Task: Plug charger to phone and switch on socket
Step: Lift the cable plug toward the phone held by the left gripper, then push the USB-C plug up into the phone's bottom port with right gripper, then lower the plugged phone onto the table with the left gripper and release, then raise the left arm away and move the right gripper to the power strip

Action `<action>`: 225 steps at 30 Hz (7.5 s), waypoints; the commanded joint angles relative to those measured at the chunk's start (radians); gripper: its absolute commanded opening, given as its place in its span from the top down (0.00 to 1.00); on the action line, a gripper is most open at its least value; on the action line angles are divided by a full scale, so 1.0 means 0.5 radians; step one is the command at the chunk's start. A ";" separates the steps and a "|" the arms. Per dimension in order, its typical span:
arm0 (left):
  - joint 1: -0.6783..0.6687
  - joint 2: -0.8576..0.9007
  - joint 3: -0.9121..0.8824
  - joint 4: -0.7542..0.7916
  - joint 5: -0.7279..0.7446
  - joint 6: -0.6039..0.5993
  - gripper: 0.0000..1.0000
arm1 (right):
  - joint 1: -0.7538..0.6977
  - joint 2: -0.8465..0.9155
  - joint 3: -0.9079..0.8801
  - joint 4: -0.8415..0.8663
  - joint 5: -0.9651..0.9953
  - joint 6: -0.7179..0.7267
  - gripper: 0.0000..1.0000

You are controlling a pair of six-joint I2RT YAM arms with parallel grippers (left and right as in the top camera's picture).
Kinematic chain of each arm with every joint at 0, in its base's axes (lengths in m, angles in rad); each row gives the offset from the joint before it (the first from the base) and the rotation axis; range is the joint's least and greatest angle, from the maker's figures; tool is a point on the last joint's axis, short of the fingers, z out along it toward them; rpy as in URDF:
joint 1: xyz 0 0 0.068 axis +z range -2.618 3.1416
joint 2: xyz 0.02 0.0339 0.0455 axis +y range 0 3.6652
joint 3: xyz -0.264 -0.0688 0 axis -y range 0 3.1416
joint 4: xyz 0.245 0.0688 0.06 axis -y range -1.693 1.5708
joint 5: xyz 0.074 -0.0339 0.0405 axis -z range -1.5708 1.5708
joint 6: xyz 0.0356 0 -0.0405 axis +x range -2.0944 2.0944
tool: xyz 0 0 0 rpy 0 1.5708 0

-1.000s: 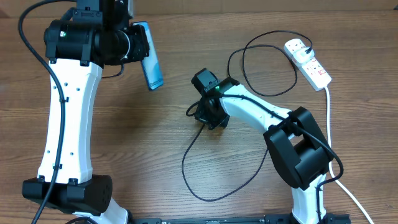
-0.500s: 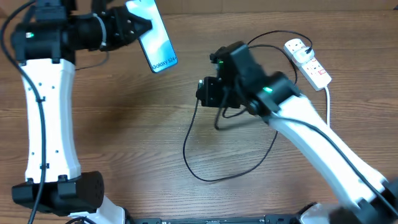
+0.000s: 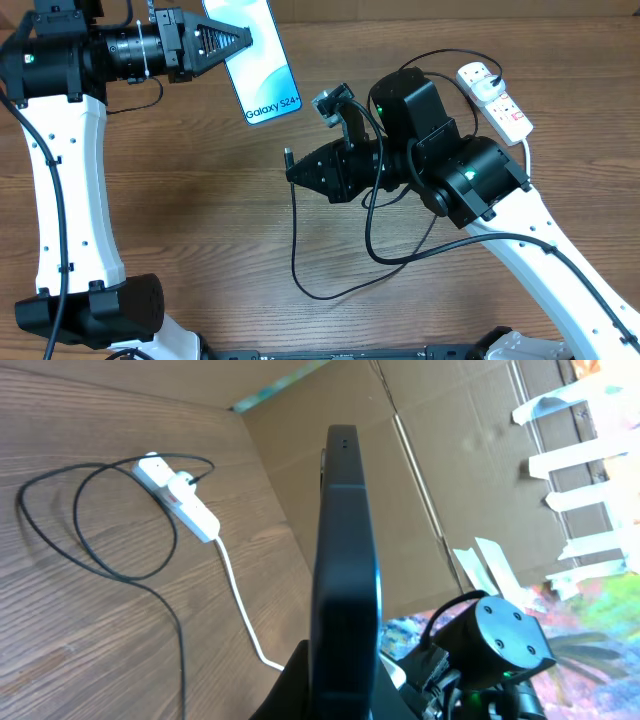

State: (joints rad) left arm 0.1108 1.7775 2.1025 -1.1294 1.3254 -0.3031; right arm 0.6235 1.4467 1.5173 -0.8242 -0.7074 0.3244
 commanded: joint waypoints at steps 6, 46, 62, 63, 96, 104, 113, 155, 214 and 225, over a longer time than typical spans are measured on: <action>-0.040 -0.020 0.023 -0.108 -0.041 0.110 0.96 | 0.011 -0.069 0.032 0.009 0.045 0.022 0.96; -0.245 0.058 0.023 -0.372 -0.365 0.292 0.96 | 0.264 -0.114 0.031 -0.090 0.905 0.099 0.96; -0.245 0.058 0.023 -0.375 -0.291 0.311 0.96 | 0.263 -0.112 0.031 -0.062 0.927 0.138 0.96; -0.245 0.058 0.023 -0.375 -0.291 0.325 0.96 | 0.263 -0.112 0.031 -0.060 0.927 0.138 0.96; -0.249 0.058 0.023 -0.533 -0.294 0.652 0.96 | 0.263 -0.112 0.032 0.018 0.920 0.144 0.96; -0.250 0.058 0.023 -0.584 -0.293 0.652 0.96 | 0.263 -0.112 0.032 0.068 0.921 0.163 0.96; -0.249 0.058 0.023 -0.694 -0.291 0.591 0.96 | 0.263 -0.106 0.031 0.144 0.929 0.184 0.96; -0.334 0.457 0.023 -0.876 -1.205 0.813 0.96 | -0.562 -0.095 0.031 -0.420 1.167 0.414 0.00; -0.640 1.353 0.027 -0.307 -2.053 0.603 0.44 | -0.814 0.238 -0.014 -0.571 1.151 0.407 0.00; -0.527 1.149 0.549 -0.619 -2.053 0.462 0.18 | -0.831 0.238 -0.014 -0.444 1.191 0.399 0.00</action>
State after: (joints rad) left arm -0.1833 2.4485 2.2814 -1.4208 0.3027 -0.0364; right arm 0.2218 1.5665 1.5070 -1.0576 -0.1299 0.5236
